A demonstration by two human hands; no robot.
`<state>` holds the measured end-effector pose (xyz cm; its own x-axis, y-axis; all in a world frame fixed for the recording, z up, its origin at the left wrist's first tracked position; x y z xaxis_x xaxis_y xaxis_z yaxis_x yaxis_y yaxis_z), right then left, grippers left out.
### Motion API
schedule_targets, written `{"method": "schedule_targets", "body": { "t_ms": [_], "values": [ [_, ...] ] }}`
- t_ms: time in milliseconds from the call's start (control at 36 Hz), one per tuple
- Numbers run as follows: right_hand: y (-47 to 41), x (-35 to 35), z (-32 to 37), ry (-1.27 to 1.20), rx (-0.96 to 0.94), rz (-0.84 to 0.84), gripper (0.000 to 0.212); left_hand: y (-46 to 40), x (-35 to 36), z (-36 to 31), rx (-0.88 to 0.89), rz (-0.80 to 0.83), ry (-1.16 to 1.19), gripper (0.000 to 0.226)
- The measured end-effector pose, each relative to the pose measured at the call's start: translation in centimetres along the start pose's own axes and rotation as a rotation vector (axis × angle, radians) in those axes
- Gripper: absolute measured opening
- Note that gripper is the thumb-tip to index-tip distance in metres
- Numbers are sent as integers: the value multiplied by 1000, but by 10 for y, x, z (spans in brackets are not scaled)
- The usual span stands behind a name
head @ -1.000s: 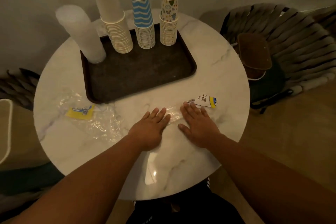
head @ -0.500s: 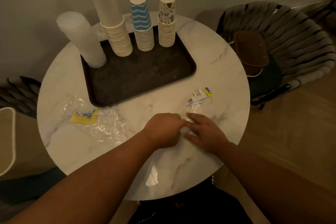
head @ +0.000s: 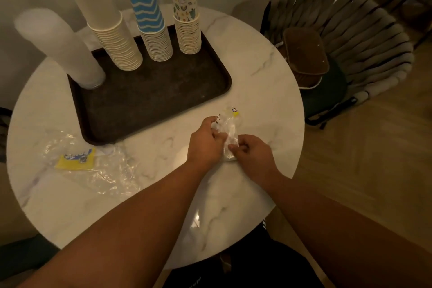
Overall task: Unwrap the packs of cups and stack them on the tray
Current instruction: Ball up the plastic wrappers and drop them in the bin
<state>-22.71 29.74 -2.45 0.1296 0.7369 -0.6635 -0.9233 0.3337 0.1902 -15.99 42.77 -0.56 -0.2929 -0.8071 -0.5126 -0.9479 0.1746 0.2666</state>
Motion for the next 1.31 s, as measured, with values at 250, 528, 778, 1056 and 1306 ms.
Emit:
{"method": "schedule_targets", "body": {
  "t_ms": [250, 528, 778, 1056, 1306],
  "values": [
    [-13, 1, 8, 1, 110, -81, 24, 8, 0, 12, 854, 195, -638, 55],
    [-1, -15, -14, 386, -581, 210, 62, -9, -2, 27, 661, 631, -941, 86],
    [-9, -15, -7, 390, -491, 132, 42, 2, -6, 28, 649, 507, -600, 76],
    [-33, -11, 14, 385, -169, 32, 54, -13, -7, 9, 290, 71, -322, 34],
    [-63, -1, 19, 645, 117, 66, 31, -14, -4, 1, 637, -71, -419, 34]
  ]
}}
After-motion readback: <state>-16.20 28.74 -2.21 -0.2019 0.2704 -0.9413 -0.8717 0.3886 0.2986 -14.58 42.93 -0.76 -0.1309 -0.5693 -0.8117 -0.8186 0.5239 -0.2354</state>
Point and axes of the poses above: each hand's wrist, its own y-axis away from the middle knuckle, its own x-axis out of the palm, z = x × y, the point moved 3 cm from there along -y, towards the middle knuckle, and after that the axes turned 4 degrees about y, right-handed, at the moved point
